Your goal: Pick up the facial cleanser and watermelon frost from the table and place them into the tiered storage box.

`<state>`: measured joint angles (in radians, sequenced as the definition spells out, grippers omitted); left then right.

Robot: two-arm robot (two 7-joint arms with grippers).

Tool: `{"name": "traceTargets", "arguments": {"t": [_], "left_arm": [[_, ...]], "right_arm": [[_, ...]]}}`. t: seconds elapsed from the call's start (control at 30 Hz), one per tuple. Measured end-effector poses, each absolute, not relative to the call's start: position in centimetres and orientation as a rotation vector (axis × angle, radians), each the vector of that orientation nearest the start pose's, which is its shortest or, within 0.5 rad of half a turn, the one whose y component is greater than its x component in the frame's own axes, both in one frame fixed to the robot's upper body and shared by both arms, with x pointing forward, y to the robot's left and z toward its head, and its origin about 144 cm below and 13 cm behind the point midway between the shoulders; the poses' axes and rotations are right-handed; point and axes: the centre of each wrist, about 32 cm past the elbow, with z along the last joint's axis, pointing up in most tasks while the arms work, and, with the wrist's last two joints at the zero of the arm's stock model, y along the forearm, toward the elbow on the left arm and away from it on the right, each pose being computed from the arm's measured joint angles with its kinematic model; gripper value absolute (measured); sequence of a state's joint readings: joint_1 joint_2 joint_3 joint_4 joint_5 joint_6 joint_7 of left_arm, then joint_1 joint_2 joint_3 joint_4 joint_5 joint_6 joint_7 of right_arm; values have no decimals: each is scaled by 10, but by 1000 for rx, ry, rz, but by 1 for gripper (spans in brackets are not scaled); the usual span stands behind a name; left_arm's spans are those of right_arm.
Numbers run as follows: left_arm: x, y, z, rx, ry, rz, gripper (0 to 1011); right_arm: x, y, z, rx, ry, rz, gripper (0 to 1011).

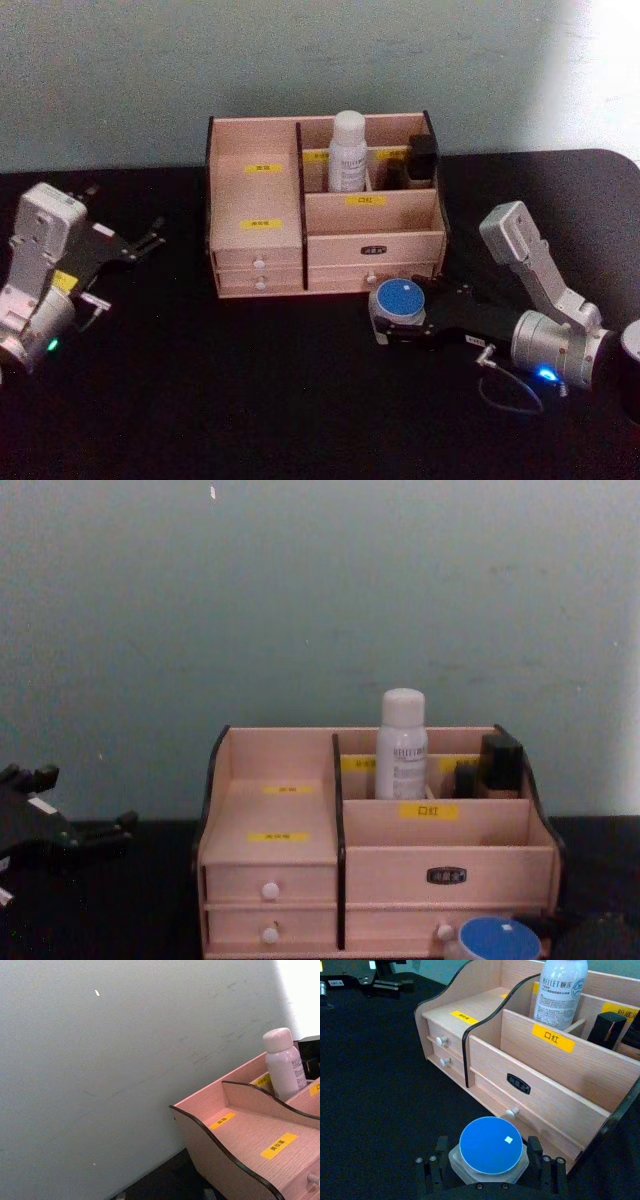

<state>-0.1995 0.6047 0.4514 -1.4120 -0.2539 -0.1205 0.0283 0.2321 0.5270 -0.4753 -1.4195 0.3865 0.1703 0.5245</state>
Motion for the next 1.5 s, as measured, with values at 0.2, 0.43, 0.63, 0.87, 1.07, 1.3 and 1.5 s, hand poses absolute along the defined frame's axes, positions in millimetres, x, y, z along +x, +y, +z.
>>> {"name": "traceTargets", "arguments": {"t": [0.2, 0.43, 0.63, 0.87, 1.07, 1.3, 1.5], "left_arm": [[489, 310, 1140, 304, -285, 1248, 1001], [489, 310, 1140, 304, -285, 1248, 1001], [489, 310, 1140, 304, -285, 1248, 1001], [489, 310, 1140, 304, -285, 1248, 1001], [489, 310, 1140, 304, -285, 1248, 1001], [489, 310, 1140, 304, -285, 1248, 1001], [489, 310, 1140, 304, -285, 1248, 1001]], "right_arm": [[496, -275, 1141, -359, 125, -720, 1002], [497, -275, 1141, -360, 125, -720, 1003], [497, -275, 1141, -360, 125, -720, 890], [497, -275, 1141, -360, 125, -720, 728], [497, -275, 1141, -359, 126, -720, 728], [496, -275, 1141, -358, 127, -718, 728], [492, -277, 1149, -336, 129, -696, 728]]}}
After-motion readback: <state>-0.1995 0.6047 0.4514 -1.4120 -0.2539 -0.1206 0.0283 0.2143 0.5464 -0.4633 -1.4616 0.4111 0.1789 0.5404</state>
